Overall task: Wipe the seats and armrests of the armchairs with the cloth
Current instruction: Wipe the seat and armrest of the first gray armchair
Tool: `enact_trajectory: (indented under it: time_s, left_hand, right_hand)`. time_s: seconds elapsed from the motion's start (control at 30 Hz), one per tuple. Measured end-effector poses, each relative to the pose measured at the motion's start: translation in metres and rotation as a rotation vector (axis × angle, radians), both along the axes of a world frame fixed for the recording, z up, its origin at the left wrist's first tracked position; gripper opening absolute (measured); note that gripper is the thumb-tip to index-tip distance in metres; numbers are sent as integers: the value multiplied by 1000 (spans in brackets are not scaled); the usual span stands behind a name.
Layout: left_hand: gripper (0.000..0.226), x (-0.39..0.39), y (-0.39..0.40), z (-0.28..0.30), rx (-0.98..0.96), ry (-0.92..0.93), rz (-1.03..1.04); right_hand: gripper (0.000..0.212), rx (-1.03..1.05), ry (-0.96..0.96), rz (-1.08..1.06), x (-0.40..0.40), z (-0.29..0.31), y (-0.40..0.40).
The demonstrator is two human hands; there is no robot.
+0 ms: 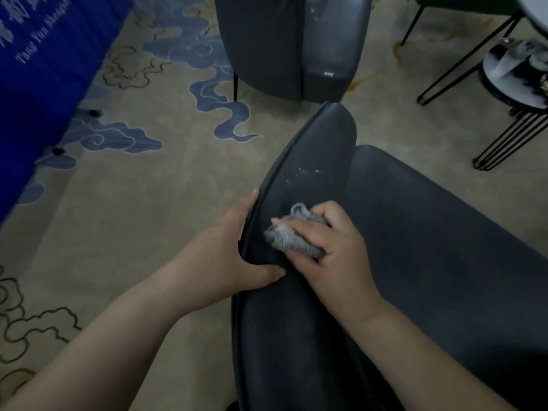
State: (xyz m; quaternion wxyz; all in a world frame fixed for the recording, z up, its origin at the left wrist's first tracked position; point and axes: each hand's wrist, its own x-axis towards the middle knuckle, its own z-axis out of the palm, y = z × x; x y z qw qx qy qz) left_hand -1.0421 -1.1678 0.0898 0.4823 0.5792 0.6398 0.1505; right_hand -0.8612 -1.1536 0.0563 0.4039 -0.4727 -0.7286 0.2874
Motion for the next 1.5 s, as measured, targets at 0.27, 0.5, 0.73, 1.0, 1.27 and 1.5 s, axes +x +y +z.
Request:
enact_trajectory:
  time_s: [0.27,0.5,0.73,1.0,1.27,1.5]
  left_hand:
    - [117,-1,35,-2,-27,-52,-74]
    - [118,-2,73,-8,-47,-140,-169]
    - [115,-8,102,-17,-39,-167,-288]
    - [87,-11,134,-16,-34,-211,-393]
    - [124,2,157,-22,43,-152,-455]
    - [122,28,167,-14,138,168,-593]
  right_hand:
    - [28,-48,-40,-176,-5,-2,74]
    - [29,-47,-42,-134,-5,-6,72]
    - [24,-117,-22,-316,-14,0,114]
    - [16,-91,-62,-414,-15,-9,123]
    - [16,-281,209,-553,-9,-11,106]
    - [15,-425,339,-621,3,-14,104]
